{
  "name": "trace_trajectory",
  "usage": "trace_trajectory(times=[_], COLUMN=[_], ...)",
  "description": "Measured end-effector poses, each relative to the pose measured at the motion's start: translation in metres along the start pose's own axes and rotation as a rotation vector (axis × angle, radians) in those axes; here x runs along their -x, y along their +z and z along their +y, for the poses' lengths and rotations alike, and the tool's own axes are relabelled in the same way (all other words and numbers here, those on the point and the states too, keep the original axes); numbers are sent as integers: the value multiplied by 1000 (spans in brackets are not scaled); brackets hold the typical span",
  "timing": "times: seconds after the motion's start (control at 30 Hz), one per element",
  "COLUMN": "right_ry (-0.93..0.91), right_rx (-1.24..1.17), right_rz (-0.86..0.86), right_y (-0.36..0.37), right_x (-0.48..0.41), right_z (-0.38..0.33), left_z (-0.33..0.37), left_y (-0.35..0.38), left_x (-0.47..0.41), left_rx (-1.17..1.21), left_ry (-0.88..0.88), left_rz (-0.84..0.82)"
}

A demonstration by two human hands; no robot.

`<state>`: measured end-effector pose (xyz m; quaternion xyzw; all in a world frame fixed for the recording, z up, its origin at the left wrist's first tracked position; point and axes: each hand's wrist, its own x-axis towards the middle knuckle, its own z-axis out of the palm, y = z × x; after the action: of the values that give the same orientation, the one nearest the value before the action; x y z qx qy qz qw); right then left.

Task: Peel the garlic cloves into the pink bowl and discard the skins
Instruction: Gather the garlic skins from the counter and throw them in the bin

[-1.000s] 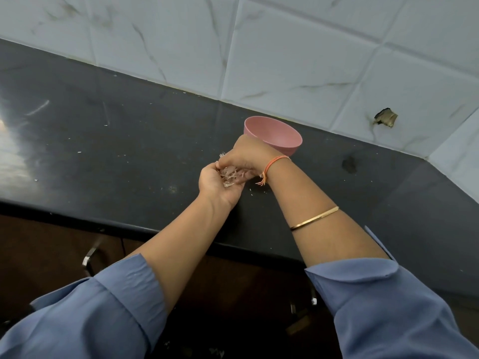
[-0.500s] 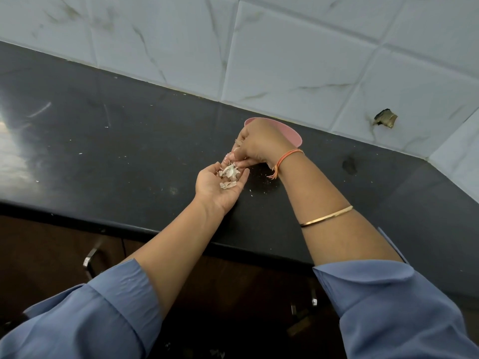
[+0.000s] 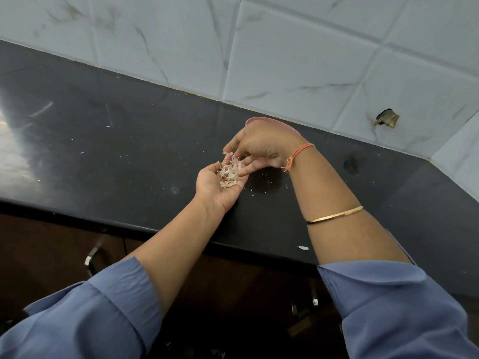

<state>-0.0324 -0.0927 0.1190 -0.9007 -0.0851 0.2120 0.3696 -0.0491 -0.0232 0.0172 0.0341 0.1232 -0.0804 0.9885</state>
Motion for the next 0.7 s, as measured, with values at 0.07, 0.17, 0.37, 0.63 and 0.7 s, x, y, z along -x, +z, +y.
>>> trace_trajectory(times=[0.07, 0.17, 0.37, 0.63, 0.7], right_ry=[-88, -132, -152, -276, -246], right_rx=[134, 307, 407, 204, 166], right_rz=[73, 203, 257, 352, 282], right_y=[-2, 0, 4, 2, 4], right_x=[-3, -11, -10, -2, 0], right_z=[5, 9, 10, 28, 33], left_z=[-1, -2, -2, -2, -2], left_y=[1, 2, 1, 0, 0], left_x=[1, 0, -2, -1, 0], left_rx=[27, 29, -59, -73, -63], left_ry=[8, 19, 38, 41, 27], left_rz=[-6, 6, 47, 58, 48])
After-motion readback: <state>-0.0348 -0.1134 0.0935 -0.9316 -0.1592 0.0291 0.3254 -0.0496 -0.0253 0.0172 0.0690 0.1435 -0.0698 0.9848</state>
